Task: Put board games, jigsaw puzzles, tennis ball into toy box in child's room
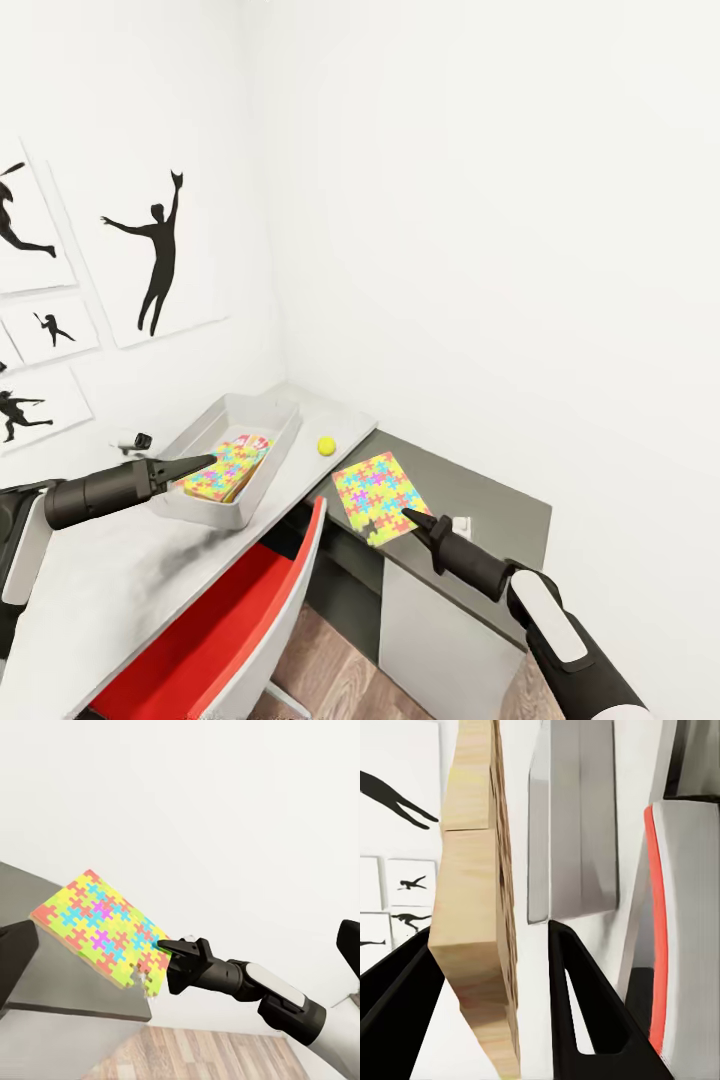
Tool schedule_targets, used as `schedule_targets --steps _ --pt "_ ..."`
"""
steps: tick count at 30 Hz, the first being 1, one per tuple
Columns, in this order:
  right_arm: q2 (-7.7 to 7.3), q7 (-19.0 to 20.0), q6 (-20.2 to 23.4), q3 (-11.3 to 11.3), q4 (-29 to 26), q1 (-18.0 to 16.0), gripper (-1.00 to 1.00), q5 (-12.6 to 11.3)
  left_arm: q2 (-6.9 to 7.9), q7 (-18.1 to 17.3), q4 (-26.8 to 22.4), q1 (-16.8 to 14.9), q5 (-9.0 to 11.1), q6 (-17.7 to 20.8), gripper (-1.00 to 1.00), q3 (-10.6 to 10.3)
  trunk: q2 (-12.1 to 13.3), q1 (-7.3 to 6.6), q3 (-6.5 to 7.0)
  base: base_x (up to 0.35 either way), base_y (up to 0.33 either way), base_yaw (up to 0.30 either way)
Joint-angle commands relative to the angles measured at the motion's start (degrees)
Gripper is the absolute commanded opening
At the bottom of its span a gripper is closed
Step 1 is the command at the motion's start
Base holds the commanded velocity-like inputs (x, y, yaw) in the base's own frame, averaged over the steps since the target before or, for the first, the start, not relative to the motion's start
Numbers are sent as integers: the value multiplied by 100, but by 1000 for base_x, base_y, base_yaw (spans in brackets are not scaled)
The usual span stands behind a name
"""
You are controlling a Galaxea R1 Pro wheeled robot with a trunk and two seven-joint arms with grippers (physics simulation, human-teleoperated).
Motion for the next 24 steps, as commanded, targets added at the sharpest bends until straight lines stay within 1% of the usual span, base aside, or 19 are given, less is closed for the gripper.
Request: schedule_targets --steps 1,11,14,24 --pt "-5 17 9 8 0 -5 -100 -12 0 -8 1 -7 11 50 100 -1 -13 4 -13 0 0 291" --pt "-6 25 2 4 -2 -5 -100 -12 0 -8 1 -7 10 50 100 -1 -13 4 -13 0 0 279" --pt "-6 25 3 8 -3 -5 -100 -12 0 -8 1 -7 10 50 100 -1 -13 4 -13 0 0 88" --pt "-6 32 -2 -6 -8 -5 -100 -12 0 -8 1 2 10 50 100 1 -13 4 -12 0 0 15"
